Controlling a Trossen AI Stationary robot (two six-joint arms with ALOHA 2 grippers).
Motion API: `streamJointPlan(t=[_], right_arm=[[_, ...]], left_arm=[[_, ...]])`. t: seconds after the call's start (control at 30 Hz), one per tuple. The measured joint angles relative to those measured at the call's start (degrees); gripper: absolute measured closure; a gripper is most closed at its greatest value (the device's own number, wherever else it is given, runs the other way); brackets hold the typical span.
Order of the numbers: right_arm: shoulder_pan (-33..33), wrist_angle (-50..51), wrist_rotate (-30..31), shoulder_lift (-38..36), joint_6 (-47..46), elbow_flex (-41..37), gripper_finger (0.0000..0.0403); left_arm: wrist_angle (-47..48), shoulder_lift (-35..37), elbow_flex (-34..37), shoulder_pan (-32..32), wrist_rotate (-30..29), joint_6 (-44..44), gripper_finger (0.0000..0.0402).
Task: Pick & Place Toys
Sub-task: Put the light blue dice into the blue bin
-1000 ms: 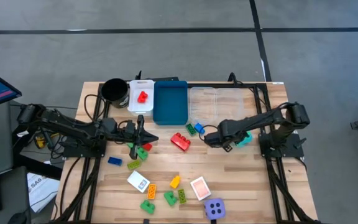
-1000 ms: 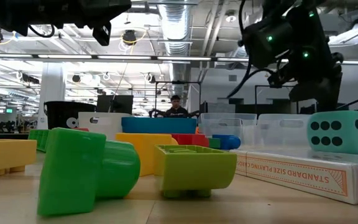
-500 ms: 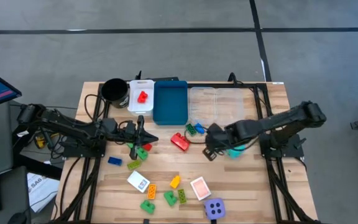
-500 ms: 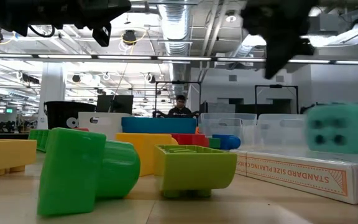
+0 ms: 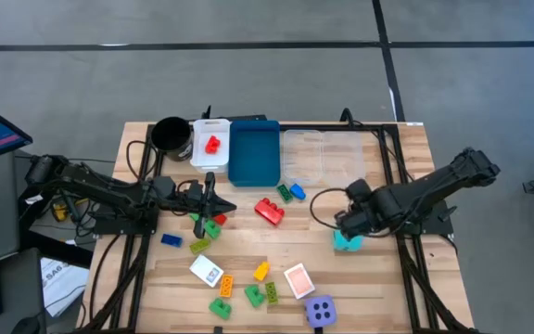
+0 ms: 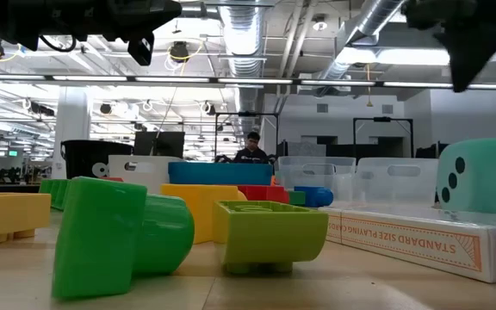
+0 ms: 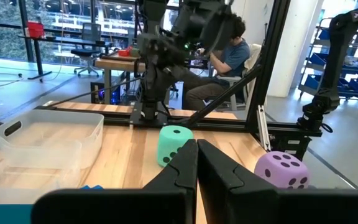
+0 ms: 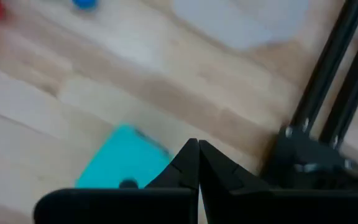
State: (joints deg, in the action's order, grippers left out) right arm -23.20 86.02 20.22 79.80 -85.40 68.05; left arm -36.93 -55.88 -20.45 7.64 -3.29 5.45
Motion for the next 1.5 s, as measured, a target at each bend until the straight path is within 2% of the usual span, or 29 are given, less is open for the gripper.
streamJointPlan(t=[0.37, 0.57, 0.73, 0.93, 1.33, 1.5], right_arm=[[0.33, 0.3, -15.1, 9.99, -1.39, 0.02, 0.0403], [-0.37, 0.71, -21.24, 15.48, -1.69, 0.02, 0.0403], [-1.07, -2.36, -23.32, 18.4, -1.67, 0.02, 0.0403], [-1.18, -6.51, -22.85, 18.76, -1.69, 0.04, 0.0403], [-1.15, -13.93, -12.38, 14.55, -1.11, 0.09, 0.0403], [-1.12, -18.41, -11.07, 14.19, 2.11, 0.09, 0.0403]], left_arm=[[0.03, 0.0, 0.0, 0.0, -0.26, 0.0, 0.0401], [0.04, 0.0, 0.0, 0.0, -0.22, 0.0, 0.0402], [0.07, 0.0, 0.0, 0.0, -0.19, -0.34, 0.0402], [0.07, 0.0, 0.0, 0.0, -0.15, -0.42, 0.0402], [0.07, 0.0, 0.0, 0.0, 0.07, -0.44, 0.0402], [0.09, 0.0, 0.0, 0.02, 0.04, -0.44, 0.0402]])
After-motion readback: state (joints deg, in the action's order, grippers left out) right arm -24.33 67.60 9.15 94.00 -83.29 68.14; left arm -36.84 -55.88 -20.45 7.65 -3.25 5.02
